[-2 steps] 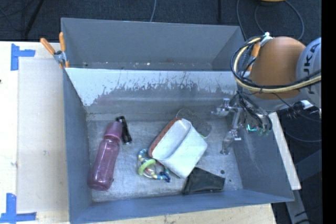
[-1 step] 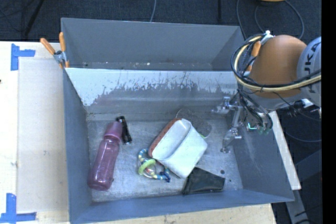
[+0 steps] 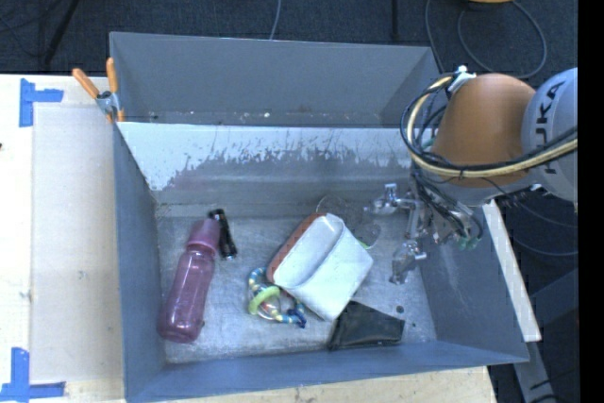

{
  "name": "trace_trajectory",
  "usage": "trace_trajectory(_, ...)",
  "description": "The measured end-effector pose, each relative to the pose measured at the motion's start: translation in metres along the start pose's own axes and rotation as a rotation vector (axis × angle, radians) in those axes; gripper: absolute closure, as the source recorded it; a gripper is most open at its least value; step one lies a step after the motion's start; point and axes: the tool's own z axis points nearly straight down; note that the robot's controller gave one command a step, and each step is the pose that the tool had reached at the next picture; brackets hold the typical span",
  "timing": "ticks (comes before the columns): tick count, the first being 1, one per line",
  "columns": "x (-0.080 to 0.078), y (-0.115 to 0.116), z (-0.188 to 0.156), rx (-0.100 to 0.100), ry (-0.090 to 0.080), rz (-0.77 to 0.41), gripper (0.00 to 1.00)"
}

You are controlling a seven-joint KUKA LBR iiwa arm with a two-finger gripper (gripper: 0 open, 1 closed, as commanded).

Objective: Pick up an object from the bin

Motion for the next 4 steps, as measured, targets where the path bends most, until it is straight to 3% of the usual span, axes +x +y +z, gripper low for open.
trace_trajectory(1, 0.007, 0.024, 0.003, -0.007, 0.004, -0.235, 0.0)
trace_trajectory(2, 0.008, 0.047, -0.002, -0.001, 0.005, -0.299, 0.0)
trace_trajectory(3, 0.016, 0.076, 0.014, -0.008, -0.001, -0.537, 0.0)
trace_trajectory(4, -0.009, 0.073, 0.014, -0.004, 0.002, -0.749, 0.0)
